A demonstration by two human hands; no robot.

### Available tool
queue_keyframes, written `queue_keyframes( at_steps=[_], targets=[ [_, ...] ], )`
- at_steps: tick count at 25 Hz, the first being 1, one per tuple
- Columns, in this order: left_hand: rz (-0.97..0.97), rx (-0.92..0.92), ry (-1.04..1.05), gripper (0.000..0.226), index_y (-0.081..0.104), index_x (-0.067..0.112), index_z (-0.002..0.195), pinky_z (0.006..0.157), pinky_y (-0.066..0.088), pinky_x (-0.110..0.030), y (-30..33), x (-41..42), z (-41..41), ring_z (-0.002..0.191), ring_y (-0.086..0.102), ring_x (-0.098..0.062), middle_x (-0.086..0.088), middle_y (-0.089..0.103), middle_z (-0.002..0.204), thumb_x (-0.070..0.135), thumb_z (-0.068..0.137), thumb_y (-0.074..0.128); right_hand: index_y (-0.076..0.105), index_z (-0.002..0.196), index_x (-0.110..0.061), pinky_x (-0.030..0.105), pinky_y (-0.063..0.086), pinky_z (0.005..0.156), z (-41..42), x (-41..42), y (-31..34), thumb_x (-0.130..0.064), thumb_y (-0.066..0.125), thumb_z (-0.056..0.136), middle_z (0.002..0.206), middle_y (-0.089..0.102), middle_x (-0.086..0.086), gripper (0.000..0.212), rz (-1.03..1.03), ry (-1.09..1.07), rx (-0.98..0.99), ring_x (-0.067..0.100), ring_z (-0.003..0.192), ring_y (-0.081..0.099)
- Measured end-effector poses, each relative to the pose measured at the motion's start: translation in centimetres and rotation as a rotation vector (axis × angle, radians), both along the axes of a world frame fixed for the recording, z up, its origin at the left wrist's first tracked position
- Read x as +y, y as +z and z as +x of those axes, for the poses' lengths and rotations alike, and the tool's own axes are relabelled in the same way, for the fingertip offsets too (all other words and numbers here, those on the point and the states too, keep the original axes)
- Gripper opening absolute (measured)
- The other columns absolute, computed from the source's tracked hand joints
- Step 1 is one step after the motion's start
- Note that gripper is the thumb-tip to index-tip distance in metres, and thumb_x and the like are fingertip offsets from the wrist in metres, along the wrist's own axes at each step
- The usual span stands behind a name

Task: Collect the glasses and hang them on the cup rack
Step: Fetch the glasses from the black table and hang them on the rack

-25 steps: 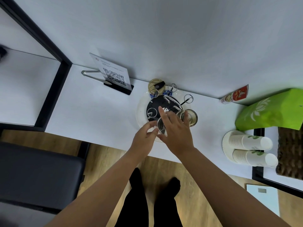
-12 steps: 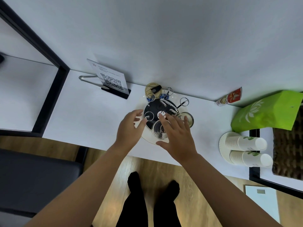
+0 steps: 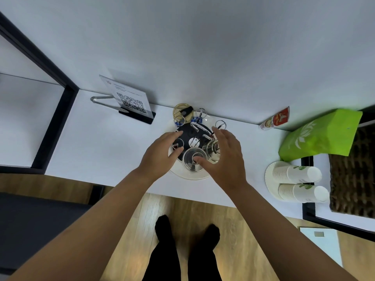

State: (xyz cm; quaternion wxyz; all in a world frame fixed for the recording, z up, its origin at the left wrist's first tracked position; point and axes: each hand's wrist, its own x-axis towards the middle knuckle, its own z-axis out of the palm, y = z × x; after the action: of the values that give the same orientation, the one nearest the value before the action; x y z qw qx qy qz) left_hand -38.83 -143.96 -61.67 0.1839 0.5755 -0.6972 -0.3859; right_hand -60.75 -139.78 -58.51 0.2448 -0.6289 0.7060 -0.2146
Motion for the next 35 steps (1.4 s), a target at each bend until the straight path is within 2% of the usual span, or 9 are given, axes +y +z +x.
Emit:
queue_keyframes(
  at_steps=[4, 10, 13, 17, 21, 26, 28, 31, 35],
  targets=[
    [-0.02, -0.045, -0.021, 0.045, 0.055, 0.018, 0.148, 0.104, 0.047, -0.03, -0.2, 0.1, -0.4, 0.128, 0.057, -0.015, 0.002, 0.058, 0.146, 0.024, 0.104, 0.061, 0.027, 0.165, -0.023, 0.047, 0.036, 0.119, 0.2, -0.4, -0.5, -0.058, 0.085, 0.076, 0.161, 0.042, 0.008, 0.112, 0.033, 0.073, 0.054, 0.027, 0.149, 0.034],
    [-0.033, -0.061, 0.012, 0.043, 0.058, 0.016, 0.146, 0.102, 0.047, -0.029, -0.9, 0.5, -0.9, 0.125, 0.059, -0.017, -0.001, 0.059, 0.144, 0.022, 0.103, 0.061, 0.03, 0.164, -0.016, 0.046, 0.036, 0.117, -0.1, -0.6, -1.1, -0.058, 0.087, 0.074, 0.147, 0.053, 0.008, 0.115, 0.032, 0.143, 0.137, 0.028, 0.138, 0.044],
    [-0.035, -0.064, 0.036, 0.044, 0.059, 0.018, 0.145, 0.1, 0.044, -0.024, -1.3, 1.0, -1.0, 0.126, 0.058, -0.015, 0.001, 0.06, 0.144, 0.026, 0.103, 0.062, 0.025, 0.166, -0.019, 0.053, 0.031, 0.12, -0.4, -0.9, -1.0, -0.06, 0.082, 0.079, 0.147, 0.05, 0.008, 0.112, 0.052, 0.171, 0.155, 0.029, 0.14, 0.042],
    [-0.051, -0.082, 0.069, 0.043, 0.062, 0.022, 0.142, 0.097, 0.041, -0.02, -1.8, 2.3, -1.7, 0.127, 0.057, -0.012, 0.005, 0.063, 0.14, 0.034, 0.101, 0.063, 0.026, 0.166, -0.02, 0.051, 0.028, 0.121, -1.0, -1.5, -0.8, -0.061, 0.08, 0.08, 0.149, 0.048, 0.01, 0.109, 0.043, 0.187, 0.177, 0.031, 0.143, 0.039],
    [-0.046, -0.064, 0.087, 0.044, 0.064, 0.026, 0.14, 0.095, 0.037, -0.016, -2.3, 3.3, -2.4, 0.127, 0.055, -0.007, 0.01, 0.065, 0.137, 0.04, 0.098, 0.066, 0.021, 0.167, -0.028, 0.053, 0.022, 0.126, -1.3, -2.3, -0.9, -0.06, 0.079, 0.081, 0.159, 0.04, 0.01, 0.108, 0.08, 0.194, 0.186, 0.029, 0.151, 0.029],
    [-0.043, -0.043, 0.094, 0.045, 0.065, 0.029, 0.138, 0.091, 0.028, -0.004, -2.6, 4.1, -3.5, 0.124, 0.053, -0.002, 0.013, 0.066, 0.134, 0.044, 0.095, 0.068, 0.019, 0.167, -0.032, 0.06, 0.028, 0.121, -1.8, -3.1, -1.0, -0.056, 0.08, 0.082, 0.16, 0.039, 0.009, 0.107, 0.092, 0.22, 0.179, 0.03, 0.153, 0.028],
    [-0.035, -0.039, 0.098, 0.045, 0.065, 0.03, 0.137, 0.091, 0.028, -0.005, -2.7, 4.4, -3.8, 0.124, 0.054, -0.003, 0.013, 0.066, 0.134, 0.046, 0.095, 0.068, 0.017, 0.167, -0.032, 0.061, 0.028, 0.121, -2.0, -3.3, -1.0, -0.056, 0.08, 0.083, 0.16, 0.04, 0.009, 0.107, 0.089, 0.236, 0.193, 0.03, 0.154, 0.027],
    [-0.03, -0.028, 0.09, 0.046, 0.064, 0.031, 0.138, 0.095, 0.04, -0.014, -2.9, 4.4, -4.0, 0.124, 0.056, -0.004, 0.013, 0.066, 0.134, 0.047, 0.095, 0.068, 0.016, 0.167, -0.033, 0.061, 0.029, 0.121, -2.1, -3.4, -1.0, -0.056, 0.079, 0.084, 0.159, 0.041, 0.009, 0.106, 0.085, 0.248, 0.203, 0.03, 0.153, 0.028],
    [-0.015, -0.023, 0.097, 0.048, 0.062, 0.033, 0.138, 0.094, 0.031, -0.006, -2.8, 4.3, -3.7, 0.125, 0.055, -0.003, 0.014, 0.065, 0.136, 0.047, 0.093, 0.071, 0.016, 0.167, -0.033, 0.062, 0.03, 0.12, -2.1, -3.3, -1.0, -0.056, 0.078, 0.085, 0.159, 0.04, 0.01, 0.106, 0.085, 0.25, 0.202, 0.031, 0.153, 0.028]
  ],
)
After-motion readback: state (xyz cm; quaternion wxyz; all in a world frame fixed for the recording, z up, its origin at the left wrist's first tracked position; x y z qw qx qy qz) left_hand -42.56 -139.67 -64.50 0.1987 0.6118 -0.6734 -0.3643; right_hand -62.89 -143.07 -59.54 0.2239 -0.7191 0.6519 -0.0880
